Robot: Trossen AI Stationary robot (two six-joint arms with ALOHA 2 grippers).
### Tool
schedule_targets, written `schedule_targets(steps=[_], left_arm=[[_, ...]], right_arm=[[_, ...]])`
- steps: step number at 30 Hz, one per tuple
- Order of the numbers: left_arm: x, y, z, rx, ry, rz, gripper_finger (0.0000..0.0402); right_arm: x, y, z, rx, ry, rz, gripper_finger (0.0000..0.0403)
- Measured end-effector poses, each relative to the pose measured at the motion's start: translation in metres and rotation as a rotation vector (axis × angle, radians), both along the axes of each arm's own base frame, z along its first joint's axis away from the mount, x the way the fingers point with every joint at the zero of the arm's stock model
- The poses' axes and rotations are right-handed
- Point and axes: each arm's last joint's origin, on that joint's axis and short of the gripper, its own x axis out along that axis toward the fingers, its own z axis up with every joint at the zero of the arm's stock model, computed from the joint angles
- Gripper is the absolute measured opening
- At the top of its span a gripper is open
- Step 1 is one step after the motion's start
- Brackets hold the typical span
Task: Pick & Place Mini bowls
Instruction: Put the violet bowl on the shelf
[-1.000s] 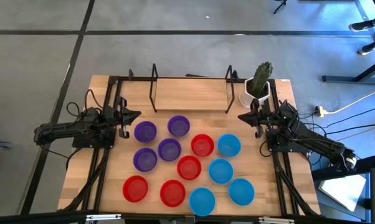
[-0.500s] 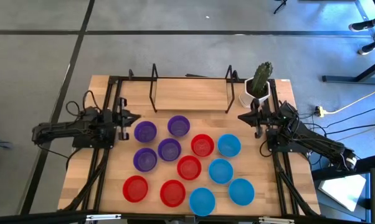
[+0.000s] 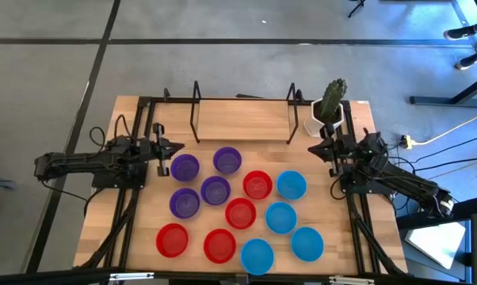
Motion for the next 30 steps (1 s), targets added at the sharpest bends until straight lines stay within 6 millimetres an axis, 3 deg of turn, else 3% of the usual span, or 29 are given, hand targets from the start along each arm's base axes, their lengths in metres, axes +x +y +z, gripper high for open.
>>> schedule_targets(steps=[7, 15, 20, 30], left_arm=[[0.003, 0.001, -0.001, 0.058, 0.038, 0.048, 0.0002], [0.008, 0.004, -0.007, -0.084, 0.099, 0.07, 0.0002], [0.01, 0.003, -0.014, -0.044, 0.178, 0.067, 0.0002], [0.01, 0.002, -0.011, -0.098, 0.149, 0.005, 0.0001]], right_arm=[[0.001, 0.002, -0.003, -0.035, 0.034, 0.067, 0.0016], [0.004, 0.01, -0.005, -0.046, 0.052, 0.17, 0.0016], [0.004, 0.01, -0.005, -0.057, 0.045, 0.136, 0.0016], [0.005, 0.008, -0.01, -0.024, 0.086, 0.095, 0.0016]])
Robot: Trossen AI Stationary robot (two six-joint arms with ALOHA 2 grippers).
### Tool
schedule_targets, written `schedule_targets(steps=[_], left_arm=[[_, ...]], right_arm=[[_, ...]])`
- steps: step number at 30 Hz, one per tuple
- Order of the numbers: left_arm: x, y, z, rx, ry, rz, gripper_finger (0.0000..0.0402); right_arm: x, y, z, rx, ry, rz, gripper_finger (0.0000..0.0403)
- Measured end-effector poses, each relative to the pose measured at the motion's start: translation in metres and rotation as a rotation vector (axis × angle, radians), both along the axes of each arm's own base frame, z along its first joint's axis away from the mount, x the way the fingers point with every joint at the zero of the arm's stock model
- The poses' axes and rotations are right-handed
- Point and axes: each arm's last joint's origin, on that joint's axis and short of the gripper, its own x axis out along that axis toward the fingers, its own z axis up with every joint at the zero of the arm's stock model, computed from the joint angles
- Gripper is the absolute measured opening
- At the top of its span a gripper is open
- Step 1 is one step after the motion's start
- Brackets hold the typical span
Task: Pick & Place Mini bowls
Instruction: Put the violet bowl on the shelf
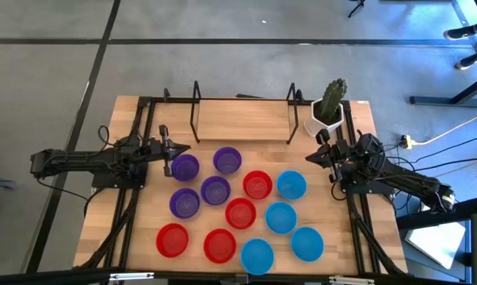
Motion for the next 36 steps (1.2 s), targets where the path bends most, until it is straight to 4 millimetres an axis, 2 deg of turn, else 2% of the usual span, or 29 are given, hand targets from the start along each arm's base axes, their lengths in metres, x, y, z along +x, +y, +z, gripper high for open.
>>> schedule_targets(steps=[6, 11, 17, 23, 36], left_arm=[[0.0, -0.004, 0.006, -0.011, -0.061, -0.124, 0.0007], [0.0, -0.003, 0.007, 0.003, -0.07, -0.114, 0.0003], [-0.002, 0.0, 0.013, -0.007, -0.134, -0.009, 0.0005], [-0.002, -0.003, 0.013, 0.068, -0.121, -0.076, 0.0015], [-0.001, -0.003, 0.009, 0.049, -0.077, -0.092, 0.0007]], right_arm=[[0.0, 0.0, -0.002, 0.009, 0.016, -0.002, 0.0016], [0.001, -0.001, -0.003, 0.003, 0.025, -0.046, 0.0016], [0.001, -0.002, -0.003, 0.005, 0.027, -0.046, 0.0016], [0.0, 0.0, -0.004, 0.0, 0.033, 0.014, 0.0016], [0.0, 0.0, -0.003, -0.003, 0.031, 0.022, 0.0016]])
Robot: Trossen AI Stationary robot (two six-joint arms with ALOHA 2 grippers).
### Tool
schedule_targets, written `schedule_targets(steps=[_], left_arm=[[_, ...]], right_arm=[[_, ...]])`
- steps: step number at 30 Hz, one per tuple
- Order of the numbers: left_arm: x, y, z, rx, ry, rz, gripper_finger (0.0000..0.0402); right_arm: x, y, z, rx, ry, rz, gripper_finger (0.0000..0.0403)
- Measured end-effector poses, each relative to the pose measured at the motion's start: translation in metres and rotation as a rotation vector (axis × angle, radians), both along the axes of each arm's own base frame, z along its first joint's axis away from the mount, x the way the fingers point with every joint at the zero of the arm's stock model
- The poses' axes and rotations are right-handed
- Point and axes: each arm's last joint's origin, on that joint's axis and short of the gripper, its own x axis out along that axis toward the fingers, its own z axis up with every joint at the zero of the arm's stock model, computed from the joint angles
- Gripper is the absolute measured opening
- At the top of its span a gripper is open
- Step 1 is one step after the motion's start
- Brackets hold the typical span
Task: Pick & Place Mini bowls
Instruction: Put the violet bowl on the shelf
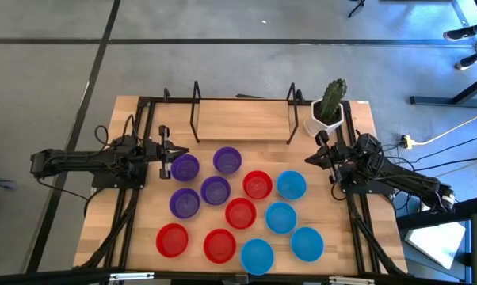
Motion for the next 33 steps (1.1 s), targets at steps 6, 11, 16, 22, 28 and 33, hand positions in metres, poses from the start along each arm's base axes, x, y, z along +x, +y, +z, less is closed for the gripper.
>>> schedule_targets(steps=[6, 11, 16, 22, 28, 33], left_arm=[[-0.001, 0.001, 0.003, -0.021, -0.035, 0.051, 0.0008], [-0.001, -0.003, 0.029, -0.02, -0.108, -0.001, 0.0004], [0.007, -0.012, 0.05, 0.051, -0.092, 0.026, 0.0004], [0.036, -0.027, 0.076, 0.079, 0.0, -0.032, 0.0002], [0.081, -0.037, 0.07, 0.092, 0.208, 0.143, 0.0003], [0.104, -0.046, 0.064, 0.108, 0.286, 0.237, 0.0004]], right_arm=[[0.0, -0.001, 0.0, 0.002, -0.001, -0.023, 0.0016], [0.0, -0.001, 0.0, -0.001, -0.002, -0.024, 0.0016], [0.0, -0.001, 0.0, 0.002, -0.002, -0.024, 0.0016], [0.0, -0.001, 0.0, 0.002, -0.002, -0.024, 0.0016], [0.0, -0.001, 0.0, 0.002, -0.002, -0.024, 0.0016], [0.0, -0.001, -0.001, 0.012, 0.006, -0.023, 0.0016]])
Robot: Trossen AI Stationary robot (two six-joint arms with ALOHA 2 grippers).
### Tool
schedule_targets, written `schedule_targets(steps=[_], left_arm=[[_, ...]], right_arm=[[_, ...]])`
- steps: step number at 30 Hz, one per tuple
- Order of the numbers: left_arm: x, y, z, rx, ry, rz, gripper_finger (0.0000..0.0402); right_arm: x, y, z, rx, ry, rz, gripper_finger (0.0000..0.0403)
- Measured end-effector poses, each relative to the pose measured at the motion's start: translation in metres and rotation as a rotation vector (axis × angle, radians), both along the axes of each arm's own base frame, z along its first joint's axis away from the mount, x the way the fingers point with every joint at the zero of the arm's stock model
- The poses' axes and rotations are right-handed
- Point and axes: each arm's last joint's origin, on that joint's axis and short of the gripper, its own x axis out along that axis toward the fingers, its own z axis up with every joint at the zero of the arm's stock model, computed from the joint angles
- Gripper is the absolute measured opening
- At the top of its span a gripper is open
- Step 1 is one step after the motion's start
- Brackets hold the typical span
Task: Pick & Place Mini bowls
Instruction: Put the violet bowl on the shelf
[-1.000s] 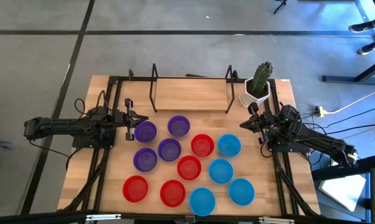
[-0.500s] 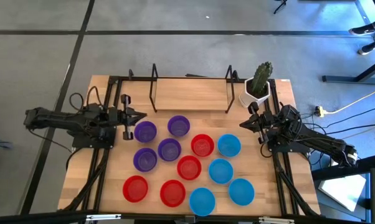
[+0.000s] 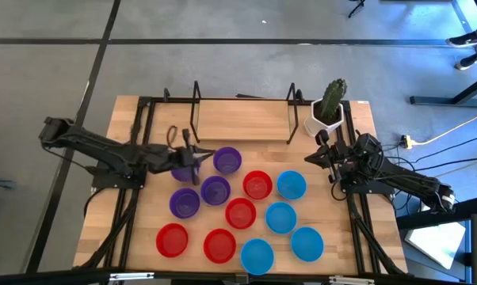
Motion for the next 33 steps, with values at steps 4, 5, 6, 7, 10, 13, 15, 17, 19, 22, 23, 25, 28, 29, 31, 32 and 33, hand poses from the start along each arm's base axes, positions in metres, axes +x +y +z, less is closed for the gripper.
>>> schedule_targets(steps=[4, 5, 6, 7, 10, 13, 15, 17, 19, 22, 23, 25, 28, 29, 31, 32, 33], left_arm=[[0.008, -0.006, -0.004, 0.054, 0.044, -0.002, 0.001], [0.009, -0.007, -0.007, 0.088, 0.069, -0.008, 0.0013], [0.01, -0.008, -0.009, 0.116, 0.089, -0.014, 0.0017], [0.01, -0.009, -0.01, 0.133, 0.102, -0.018, 0.0021], [0.011, -0.009, -0.013, 0.132, 0.12, 0.023, 0.0037], [0.007, -0.008, -0.018, 0.125, 0.16, 0.175, 0.0059], [0.001, -0.006, -0.021, 0.135, 0.194, 0.303, 0.0078], [-0.005, -0.004, -0.025, 0.127, 0.222, 0.39, 0.01], [-0.01, -0.003, -0.029, 0.106, 0.255, 0.404, 0.0125], [-0.016, -0.003, -0.036, 0.035, 0.32, 0.324, 0.0163], [-0.017, -0.003, -0.038, 0.01, 0.344, 0.294, 0.0174], [-0.019, -0.003, -0.041, -0.034, 0.382, 0.255, 0.0191], [-0.023, -0.002, -0.046, -0.052, 0.428, 0.252, 0.0203], [-0.024, -0.002, -0.047, -0.052, 0.445, 0.261, 0.0204], [-0.027, -0.001, -0.05, -0.048, 0.47, 0.286, 0.0205], [-0.028, 0.0, -0.05, -0.046, 0.478, 0.297, 0.0204], [-0.029, 0.0, -0.051, -0.049, 0.484, 0.306, 0.0203]], right_arm=[[0.0, 0.0, 0.0, 0.001, 0.003, 0.0, 0.0016], [0.0, 0.0, 0.0, 0.0, 0.003, 0.0, 0.0016], [0.0, 0.0, 0.0, 0.0, 0.003, 0.0, 0.0016], [0.0, 0.0, 0.0, -0.001, 0.003, 0.0, 0.0016], [0.0, 0.0, 0.0, -0.004, 0.003, -0.001, 0.0016], [0.0, 0.0, 0.0, -0.003, 0.003, -0.001, 0.0016], [0.0, 0.0, 0.0, -0.003, 0.003, -0.001, 0.0016], [0.0, 0.0, 0.0, -0.003, 0.003, -0.001, 0.0016], [0.0, 0.0, 0.0, -0.004, 0.003, -0.001, 0.0016], [0.0, 0.0, 0.0, -0.004, 0.003, -0.001, 0.0016], [0.0, 0.0, 0.0, -0.004, 0.003, -0.001, 0.0016], [0.0, 0.0, 0.0, -0.004, 0.003, -0.001, 0.0016], [0.0, 0.0, 0.0, -0.003, 0.003, -0.001, 0.0016], [0.0, 0.0, 0.0, -0.003, 0.003, -0.001, 0.0016], [0.0, 0.0, 0.0, -0.003, 0.003, -0.001, 0.0016], [0.0, 0.0, 0.0, -0.003, 0.003, -0.001, 0.0016], [0.0, 0.0, 0.0, -0.003, 0.003, -0.001, 0.0016]])
